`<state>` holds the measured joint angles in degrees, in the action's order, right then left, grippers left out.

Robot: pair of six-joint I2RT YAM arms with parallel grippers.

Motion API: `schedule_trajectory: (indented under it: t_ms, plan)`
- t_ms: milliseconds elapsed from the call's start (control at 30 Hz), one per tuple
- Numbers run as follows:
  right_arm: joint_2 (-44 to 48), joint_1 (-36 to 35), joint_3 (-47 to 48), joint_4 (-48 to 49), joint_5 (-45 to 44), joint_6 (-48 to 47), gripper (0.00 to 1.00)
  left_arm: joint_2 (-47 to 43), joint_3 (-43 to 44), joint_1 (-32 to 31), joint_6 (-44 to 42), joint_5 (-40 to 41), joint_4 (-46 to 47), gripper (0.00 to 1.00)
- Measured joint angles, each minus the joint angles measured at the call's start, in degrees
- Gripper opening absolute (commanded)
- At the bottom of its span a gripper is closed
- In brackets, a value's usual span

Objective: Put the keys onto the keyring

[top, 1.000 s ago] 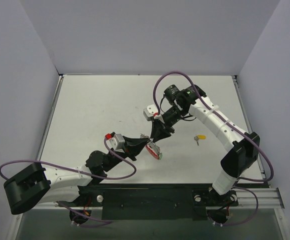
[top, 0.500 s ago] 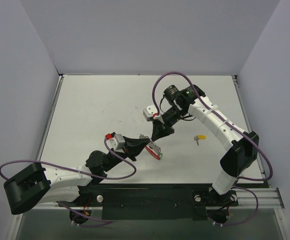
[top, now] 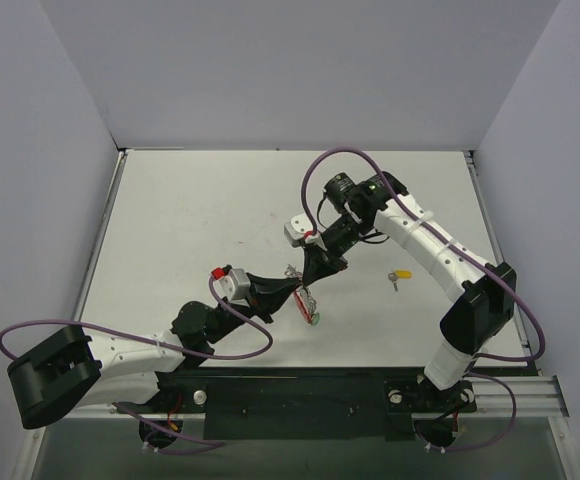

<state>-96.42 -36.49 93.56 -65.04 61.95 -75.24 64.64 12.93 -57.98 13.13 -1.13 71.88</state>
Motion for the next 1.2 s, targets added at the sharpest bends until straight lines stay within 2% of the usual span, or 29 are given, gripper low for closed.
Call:
schedule_trajectory:
  t_ms: [267,333,367,400,533,600,833,1033,1200]
  plan:
    - [0.0,-0.8,0.3,-0.1,-2.0,1.9,0.00,-0.1,-0.3,0.0,-0.2,-0.3,-0.2,0.00]
    - [0.0,-1.2,0.7,0.1,-3.5,3.4,0.00,-0.9,-0.3,0.0,-0.5,-0.4,-1.2,0.07]
    - [0.0,-1.4,0.9,0.3,-4.4,4.3,0.00,-1.7,-0.3,0.0,-0.7,-0.4,-2.6,0.18]
    - [0.0,-1.8,1.0,0.5,-5.1,5.0,0.00,-2.9,-0.3,0.0,-1.2,-0.4,-4.3,0.22]
    - [0.4,-4.0,1.0,0.9,-12.6,8.5,0.00,-9.1,0.3,0.0,-3.5,-0.2,-13.2,0.34]
    - [0.4,-5.0,1.0,0.9,-16.9,10.4,0.00,-12.0,1.8,0.0,-5.4,-0.3,-18.1,0.36]
    - [0.4,-6.7,1.2,0.6,-26.4,14.9,0.00,-13.7,4.5,-0.6,-11.6,-0.5,-28.6,0.36]
    - [0.4,-7.6,1.5,0.0,-29.7,15.7,0.00,-8.5,6.5,-3.2,-17.7,1.6,-31.0,0.36]
    - [0.4,-8.3,1.5,-0.1,-30.8,15.9,0.00,-3.3,7.3,-3.9,-20.4,5.3,-27.3,0.24]
